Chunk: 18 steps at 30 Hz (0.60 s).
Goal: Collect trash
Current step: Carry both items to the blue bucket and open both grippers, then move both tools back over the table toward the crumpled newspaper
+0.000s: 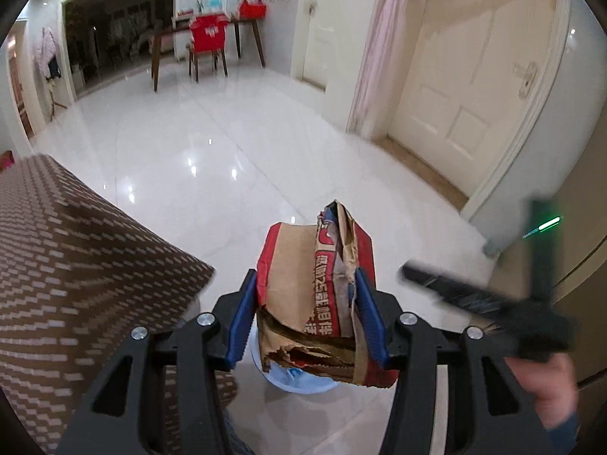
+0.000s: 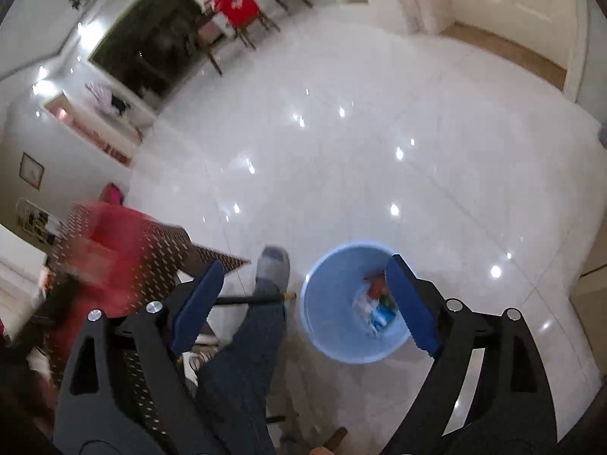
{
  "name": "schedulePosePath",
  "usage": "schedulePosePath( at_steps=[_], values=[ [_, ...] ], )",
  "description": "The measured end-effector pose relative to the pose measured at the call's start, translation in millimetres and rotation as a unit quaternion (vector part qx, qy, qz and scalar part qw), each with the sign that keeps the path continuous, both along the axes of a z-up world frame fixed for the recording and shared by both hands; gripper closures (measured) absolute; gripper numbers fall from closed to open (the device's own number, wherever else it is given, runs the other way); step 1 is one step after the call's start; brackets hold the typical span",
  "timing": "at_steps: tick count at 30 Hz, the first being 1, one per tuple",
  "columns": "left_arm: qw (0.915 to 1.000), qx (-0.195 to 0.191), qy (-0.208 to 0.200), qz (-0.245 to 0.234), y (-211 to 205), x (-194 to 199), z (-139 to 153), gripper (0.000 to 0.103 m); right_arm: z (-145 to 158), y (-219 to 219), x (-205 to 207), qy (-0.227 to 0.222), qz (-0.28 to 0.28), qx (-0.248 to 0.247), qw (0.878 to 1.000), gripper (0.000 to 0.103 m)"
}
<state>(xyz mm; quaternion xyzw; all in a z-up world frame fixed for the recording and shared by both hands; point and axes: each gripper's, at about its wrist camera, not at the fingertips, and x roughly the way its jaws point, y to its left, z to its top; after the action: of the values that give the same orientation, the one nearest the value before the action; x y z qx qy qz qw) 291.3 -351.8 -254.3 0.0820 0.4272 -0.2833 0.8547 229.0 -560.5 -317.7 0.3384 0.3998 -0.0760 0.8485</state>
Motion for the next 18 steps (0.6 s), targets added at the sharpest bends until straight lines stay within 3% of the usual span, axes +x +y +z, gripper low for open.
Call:
schedulePosePath(
  at_steps=[5,7,8,9,18],
  values=[
    [0.9987,0.019,0.047,-0.011,-28,19,-41,0.049,36,-1,-19,-0.042,-0.013,-0.018,0.999,0.014],
    [0.9974,0.028,0.065,-0.014,-30,24,-52,0.031,46,0,-24,-0.050,-0.013,-0.024,0.998,0.012],
    [0.9976,0.032,0.061,-0.007,-30,24,-54,0.018,48,0,-26,-0.052,-0.013,-0.025,0.998,0.011],
    [0.9983,0.033,0.049,0.005,-26,24,-51,0.013,49,1,-27,-0.054,-0.014,-0.027,0.998,0.008],
    [0.9998,-0.002,0.014,0.016,7,0,-5,0.010,57,23,-26,-0.050,-0.026,-0.046,0.997,0.006]
  ],
)
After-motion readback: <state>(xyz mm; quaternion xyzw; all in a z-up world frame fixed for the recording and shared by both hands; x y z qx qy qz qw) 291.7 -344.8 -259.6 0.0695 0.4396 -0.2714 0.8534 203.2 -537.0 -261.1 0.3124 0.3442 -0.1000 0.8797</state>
